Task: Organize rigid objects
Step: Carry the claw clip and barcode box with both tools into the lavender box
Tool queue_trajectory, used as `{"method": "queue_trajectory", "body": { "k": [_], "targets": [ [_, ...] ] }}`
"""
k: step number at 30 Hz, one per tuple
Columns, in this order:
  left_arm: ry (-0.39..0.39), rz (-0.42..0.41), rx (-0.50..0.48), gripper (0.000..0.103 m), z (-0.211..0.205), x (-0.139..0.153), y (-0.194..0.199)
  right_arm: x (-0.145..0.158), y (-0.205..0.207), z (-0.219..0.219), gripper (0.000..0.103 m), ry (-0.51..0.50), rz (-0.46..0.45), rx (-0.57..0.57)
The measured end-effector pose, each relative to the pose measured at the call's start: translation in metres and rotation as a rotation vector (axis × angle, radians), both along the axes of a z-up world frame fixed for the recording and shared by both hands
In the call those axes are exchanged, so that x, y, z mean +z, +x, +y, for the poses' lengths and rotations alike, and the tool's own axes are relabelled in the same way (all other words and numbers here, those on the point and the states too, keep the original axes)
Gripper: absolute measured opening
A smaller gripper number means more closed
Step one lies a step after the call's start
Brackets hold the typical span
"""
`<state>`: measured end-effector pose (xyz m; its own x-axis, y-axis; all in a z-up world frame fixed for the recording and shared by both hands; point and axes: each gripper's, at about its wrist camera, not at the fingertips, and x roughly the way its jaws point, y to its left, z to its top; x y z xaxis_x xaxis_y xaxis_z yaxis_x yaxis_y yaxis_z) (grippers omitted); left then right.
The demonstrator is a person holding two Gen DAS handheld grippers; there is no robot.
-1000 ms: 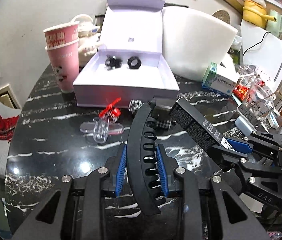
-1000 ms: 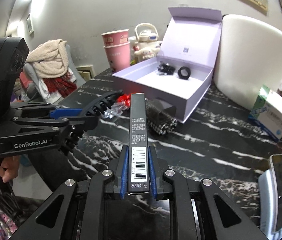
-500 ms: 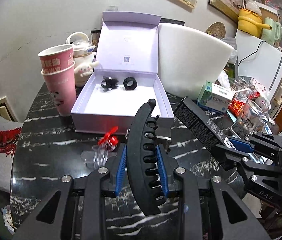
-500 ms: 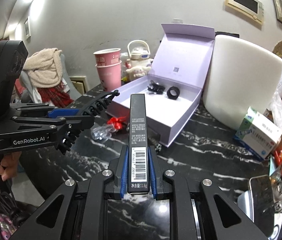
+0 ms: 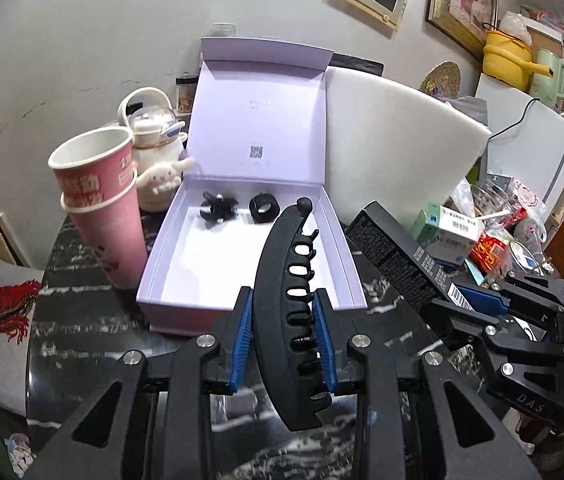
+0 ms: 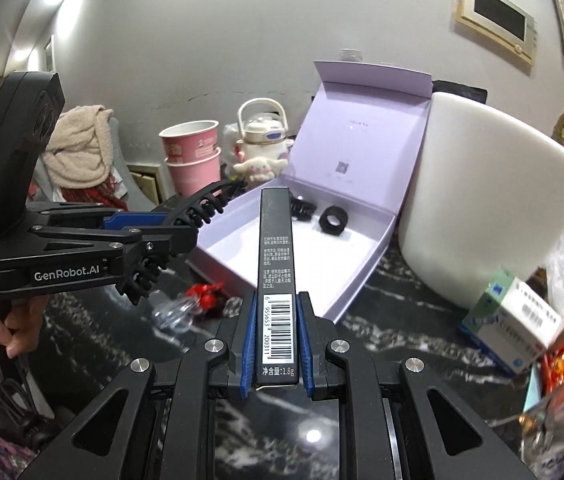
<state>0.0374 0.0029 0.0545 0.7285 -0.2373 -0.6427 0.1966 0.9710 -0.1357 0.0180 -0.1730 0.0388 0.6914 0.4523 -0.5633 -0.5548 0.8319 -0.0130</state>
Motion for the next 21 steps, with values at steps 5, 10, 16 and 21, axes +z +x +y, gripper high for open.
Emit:
{"method": "queue_trajectory", "body": {
  "k": [5,10,16,21],
  "targets": [
    [0.007,-0.014,-0.002,0.029,0.001,0.008,0.022,0.007,0.022,0.004,0.018,-0.007,-0.009,0.0],
    [0.029,-0.041,-0.002,0.029,0.001,0.017,0.046,0.016,0.048,0.006,0.018,-0.008,-0.024,0.005],
    [0.052,-0.061,-0.016,0.029,-0.001,0.025,0.076,0.024,0.078,0.01,0.018,-0.014,-0.035,0.012],
    [0.082,-0.084,-0.032,0.029,-0.003,0.03,0.099,0.026,0.103,0.013,0.018,-0.023,-0.037,0.018]
  ]
}}
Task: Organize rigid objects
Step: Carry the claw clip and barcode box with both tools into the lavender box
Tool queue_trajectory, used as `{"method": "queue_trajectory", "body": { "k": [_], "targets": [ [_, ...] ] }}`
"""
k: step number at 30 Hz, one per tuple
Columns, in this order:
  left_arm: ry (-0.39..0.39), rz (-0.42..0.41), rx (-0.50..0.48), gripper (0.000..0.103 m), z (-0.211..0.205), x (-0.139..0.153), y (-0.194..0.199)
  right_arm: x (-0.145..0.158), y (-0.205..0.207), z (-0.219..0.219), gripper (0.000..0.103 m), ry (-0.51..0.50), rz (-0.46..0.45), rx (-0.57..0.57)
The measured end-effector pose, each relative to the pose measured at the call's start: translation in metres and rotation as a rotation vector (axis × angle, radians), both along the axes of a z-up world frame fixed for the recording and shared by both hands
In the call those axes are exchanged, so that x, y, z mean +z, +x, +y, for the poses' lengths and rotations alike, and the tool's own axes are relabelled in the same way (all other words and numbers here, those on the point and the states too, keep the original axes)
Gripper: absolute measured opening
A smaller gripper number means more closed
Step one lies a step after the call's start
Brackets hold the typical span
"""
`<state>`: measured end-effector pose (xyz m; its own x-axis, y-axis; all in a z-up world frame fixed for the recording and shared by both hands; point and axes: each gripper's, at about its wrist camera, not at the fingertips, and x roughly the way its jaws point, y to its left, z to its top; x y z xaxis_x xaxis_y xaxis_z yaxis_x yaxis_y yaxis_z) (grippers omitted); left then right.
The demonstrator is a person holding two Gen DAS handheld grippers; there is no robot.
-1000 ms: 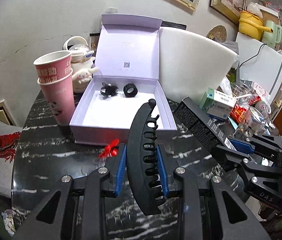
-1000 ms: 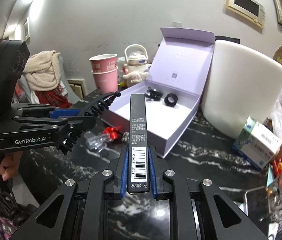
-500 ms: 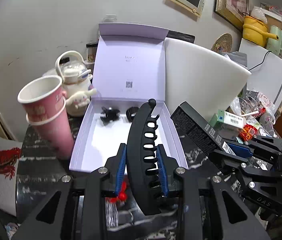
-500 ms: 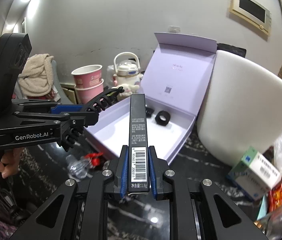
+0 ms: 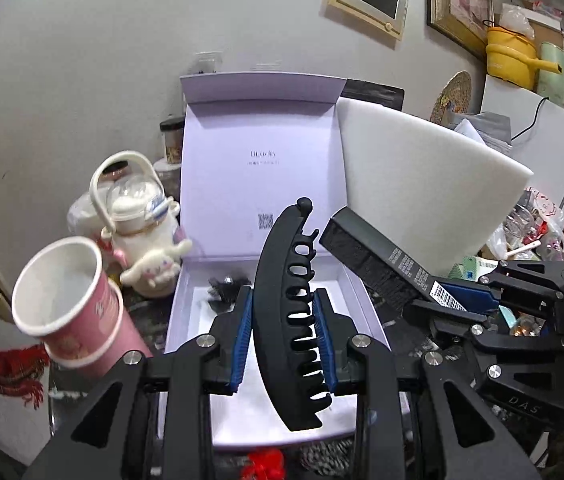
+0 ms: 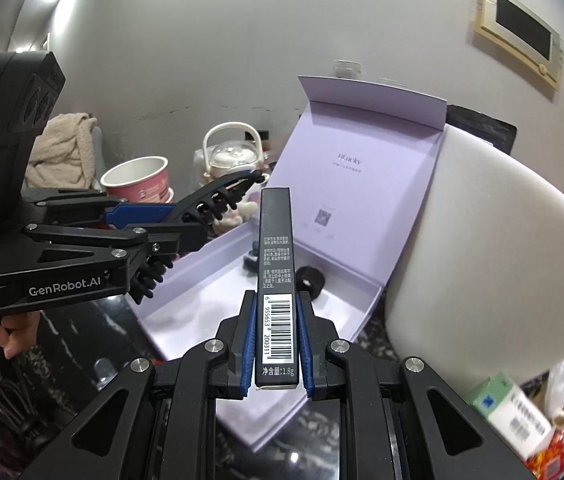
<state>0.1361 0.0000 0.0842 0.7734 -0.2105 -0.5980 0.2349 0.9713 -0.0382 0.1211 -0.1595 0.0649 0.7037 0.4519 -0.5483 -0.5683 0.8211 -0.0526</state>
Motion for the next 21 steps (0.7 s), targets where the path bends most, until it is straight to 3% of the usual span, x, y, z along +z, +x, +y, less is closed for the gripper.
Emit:
{"method": "queue_trajectory", "body": {
  "k": [10,21],
  "targets": [
    [0.025,-0.018,-0.019,0.029,0.0,-0.001,0.044,-0.002,0.042,0.006,0.018,0.014,0.0,-0.024],
    [0.02,0.028,0.003,0.029,0.003,-0.027,0.088,-0.019,0.078,0.014,0.018,0.01,0.026,-0.043]
  ]
}}
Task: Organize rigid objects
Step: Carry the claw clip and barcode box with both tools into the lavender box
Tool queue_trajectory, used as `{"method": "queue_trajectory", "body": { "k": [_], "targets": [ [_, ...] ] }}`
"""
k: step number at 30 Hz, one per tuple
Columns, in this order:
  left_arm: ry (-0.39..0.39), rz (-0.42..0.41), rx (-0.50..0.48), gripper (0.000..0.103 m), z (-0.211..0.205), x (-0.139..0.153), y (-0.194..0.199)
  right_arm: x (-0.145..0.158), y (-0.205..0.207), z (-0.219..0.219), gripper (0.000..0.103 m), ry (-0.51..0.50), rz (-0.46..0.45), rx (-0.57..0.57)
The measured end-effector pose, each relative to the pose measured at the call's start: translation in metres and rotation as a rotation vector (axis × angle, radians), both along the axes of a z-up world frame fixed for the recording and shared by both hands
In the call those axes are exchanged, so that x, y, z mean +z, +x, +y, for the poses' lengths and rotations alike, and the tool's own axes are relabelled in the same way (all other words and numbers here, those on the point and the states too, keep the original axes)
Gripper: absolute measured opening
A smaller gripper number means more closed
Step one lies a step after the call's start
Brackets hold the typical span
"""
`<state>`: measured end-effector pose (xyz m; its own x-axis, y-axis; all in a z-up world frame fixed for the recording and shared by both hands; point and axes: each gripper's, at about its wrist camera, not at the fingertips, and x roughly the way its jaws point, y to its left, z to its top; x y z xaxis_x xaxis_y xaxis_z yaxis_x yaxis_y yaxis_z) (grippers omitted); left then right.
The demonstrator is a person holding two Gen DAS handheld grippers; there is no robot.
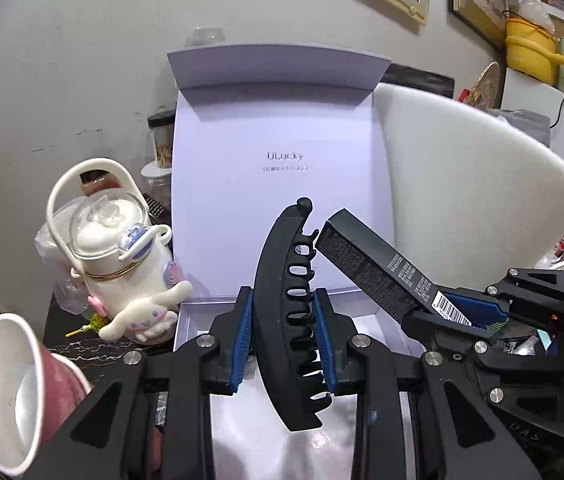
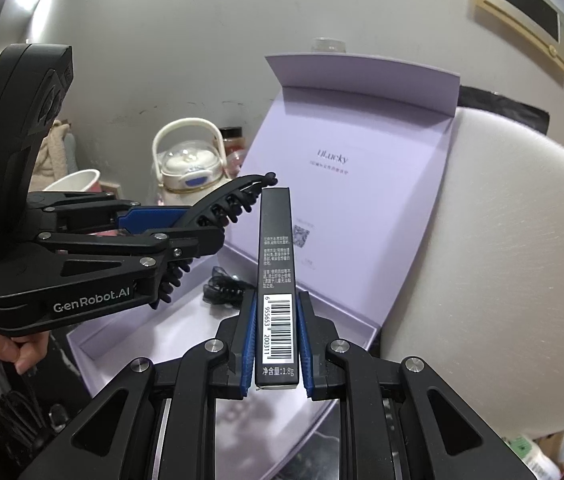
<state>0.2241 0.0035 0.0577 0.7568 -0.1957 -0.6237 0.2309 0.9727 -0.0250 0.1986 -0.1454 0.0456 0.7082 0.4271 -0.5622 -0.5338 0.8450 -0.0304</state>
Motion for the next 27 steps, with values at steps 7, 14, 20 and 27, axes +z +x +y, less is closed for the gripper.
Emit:
{"method": "queue_trajectory", "body": {
  "k": [7,14,20,27],
  "targets": [
    [0.02,0.057,0.004,0.029,-0.002,-0.023,0.018,-0.018,0.019,0.002,0.018,-0.013,0.043,-0.008],
    [0.028,0.118,0.01,0.029,-0.002,-0.046,0.032,-0.033,0.036,0.002,0.019,-0.014,0.099,-0.014],
    [0.047,0.166,0.013,0.029,-0.006,-0.063,0.04,-0.044,0.039,0.001,0.019,-0.032,0.132,-0.017],
    [0.086,0.218,0.029,0.029,-0.013,-0.077,0.053,-0.058,0.04,0.007,0.019,-0.092,0.151,-0.024]
  ]
}}
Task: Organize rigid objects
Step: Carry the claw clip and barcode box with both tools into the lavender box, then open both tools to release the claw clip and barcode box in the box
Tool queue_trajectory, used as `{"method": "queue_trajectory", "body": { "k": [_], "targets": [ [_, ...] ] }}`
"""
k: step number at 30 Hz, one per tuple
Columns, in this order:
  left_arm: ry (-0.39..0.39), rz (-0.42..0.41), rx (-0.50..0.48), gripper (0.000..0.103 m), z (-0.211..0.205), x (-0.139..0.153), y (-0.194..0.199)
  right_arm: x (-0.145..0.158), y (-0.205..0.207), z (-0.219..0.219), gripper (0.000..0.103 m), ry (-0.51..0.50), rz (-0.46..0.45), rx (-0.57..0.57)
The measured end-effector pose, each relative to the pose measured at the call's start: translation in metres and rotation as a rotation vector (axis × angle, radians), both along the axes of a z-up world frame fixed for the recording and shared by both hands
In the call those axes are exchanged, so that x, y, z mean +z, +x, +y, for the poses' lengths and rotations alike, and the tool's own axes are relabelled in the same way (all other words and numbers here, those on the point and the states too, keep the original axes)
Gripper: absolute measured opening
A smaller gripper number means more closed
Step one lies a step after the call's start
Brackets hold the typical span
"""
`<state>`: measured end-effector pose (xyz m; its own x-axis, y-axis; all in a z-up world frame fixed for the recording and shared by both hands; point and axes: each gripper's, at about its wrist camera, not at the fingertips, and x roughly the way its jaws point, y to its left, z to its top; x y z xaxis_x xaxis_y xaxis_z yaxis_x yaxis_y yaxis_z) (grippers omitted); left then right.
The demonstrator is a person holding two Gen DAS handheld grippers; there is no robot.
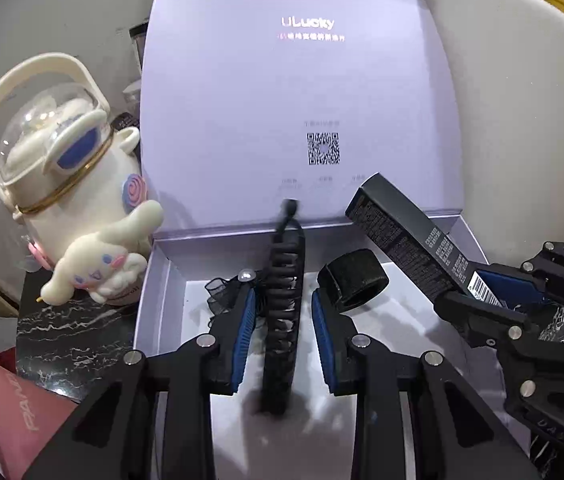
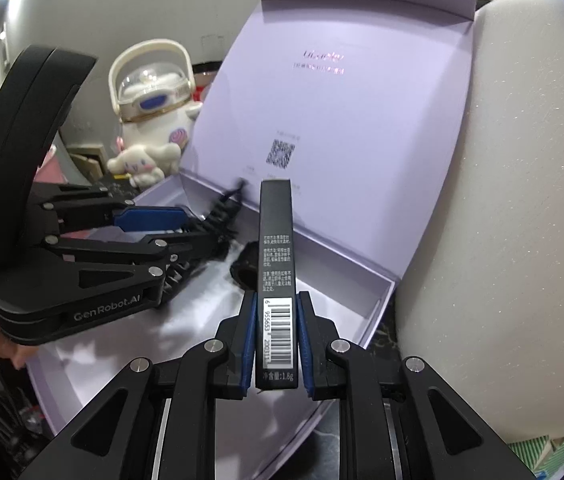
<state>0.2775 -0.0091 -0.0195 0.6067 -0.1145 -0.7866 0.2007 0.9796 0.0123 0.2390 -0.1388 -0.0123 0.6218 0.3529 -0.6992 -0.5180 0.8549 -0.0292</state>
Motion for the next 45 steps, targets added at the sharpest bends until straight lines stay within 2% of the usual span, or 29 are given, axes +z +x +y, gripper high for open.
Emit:
{"method": "queue_trajectory", "body": {
  "k": [9,14,15,18,26,28,32,45],
  "targets": [
    [0.005,0.057,0.022,0.029,-0.004,-0.011,0.007,-0.009,0.005,0.003,0.019,-0.021,0.029,-0.007],
    [-0.003,0.048,0.03,0.029,-0.002,-0.01,0.005,-0.007,0.005,0.004,0.02,-0.035,0.028,-0.019],
    [0.01,0.053,0.038,0.029,0.0,-0.011,0.004,-0.007,0.005,0.006,0.022,-0.04,0.026,-0.022],
    [0.047,0.072,0.061,0.029,0.005,-0.012,0.006,-0.007,0.004,0.006,0.05,-0.05,0.022,-0.045],
    [0.055,0.079,0.084,0.032,0.007,-0.004,-0.001,0.0,-0.011,-0.002,0.053,-0.061,0.018,-0.076],
    [0.056,0.076,0.092,0.036,0.007,0.001,-0.003,0.003,-0.015,-0.003,0.053,-0.061,0.012,-0.084],
    [0.055,0.046,0.108,0.071,0.008,0.01,-0.011,0.01,-0.022,-0.005,0.054,-0.05,-0.002,-0.091],
    [0.065,-0.061,0.107,0.073,0.007,0.058,-0.055,0.045,-0.054,-0.009,0.063,-0.032,-0.089,-0.106]
  ]
}}
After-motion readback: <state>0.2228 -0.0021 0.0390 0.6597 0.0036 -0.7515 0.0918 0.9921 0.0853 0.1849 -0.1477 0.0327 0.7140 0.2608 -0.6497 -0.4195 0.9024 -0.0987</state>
